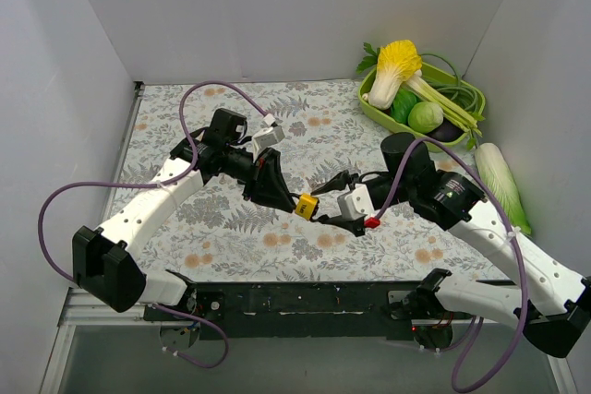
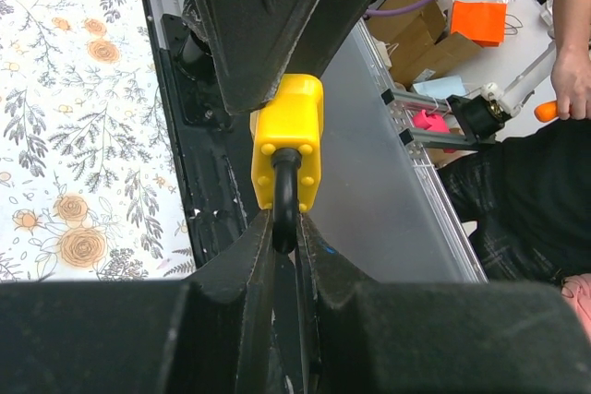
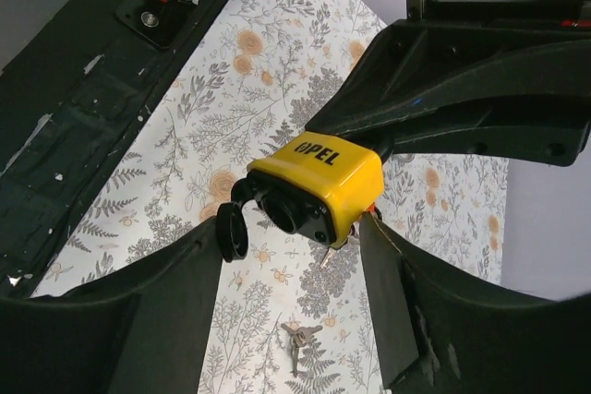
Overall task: Lock with the key
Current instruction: Adjust the lock.
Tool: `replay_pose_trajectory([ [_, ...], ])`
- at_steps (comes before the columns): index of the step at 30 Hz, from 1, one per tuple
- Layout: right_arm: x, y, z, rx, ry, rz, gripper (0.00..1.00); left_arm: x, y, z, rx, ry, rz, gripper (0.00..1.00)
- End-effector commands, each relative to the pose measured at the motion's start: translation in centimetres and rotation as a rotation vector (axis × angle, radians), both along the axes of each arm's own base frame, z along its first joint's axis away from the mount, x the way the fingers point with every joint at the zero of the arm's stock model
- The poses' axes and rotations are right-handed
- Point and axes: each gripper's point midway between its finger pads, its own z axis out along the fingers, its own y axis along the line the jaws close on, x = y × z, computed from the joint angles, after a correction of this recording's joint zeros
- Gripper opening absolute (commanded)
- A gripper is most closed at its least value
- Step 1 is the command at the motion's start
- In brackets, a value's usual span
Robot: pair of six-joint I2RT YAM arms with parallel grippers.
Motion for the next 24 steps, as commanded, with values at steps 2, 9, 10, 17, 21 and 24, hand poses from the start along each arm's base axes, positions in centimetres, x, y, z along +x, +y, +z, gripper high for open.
replay_pose_trajectory([
  [2,-0.4,1.0,3.1,0.077,-0.023,0.017,0.63,-0.9,0.0,2.5,-0.080,-0.042,-0.057,0.00],
  [9,-0.4,1.4,3.4,0.076,0.007,0.011,0.56,-0.9,-0.1,2.3,-0.073,-0.043,-0.057,0.00],
  [10,-0.4,1.4,3.5,0.079,0.008,0.011,0.55,-0.8,-0.1,2.2,-0.071,-0.042,-0.054,0.00],
  [17,-0.8,1.6,3.1,0.061,0.034,0.025,0.48,-0.6,-0.4,2.2,-0.063,-0.047,-0.050,0.00],
  [21,-0.7,1.8,2.5,0.043,0.055,0.022,0.41,-0.7,-0.6,2.3,-0.058,-0.058,-0.052,0.00],
  [24,-0.8,2.1,2.2,0.030,0.087,0.025,0.33,-0.8,-0.8,2.3,-0.053,-0.070,-0.053,0.00],
])
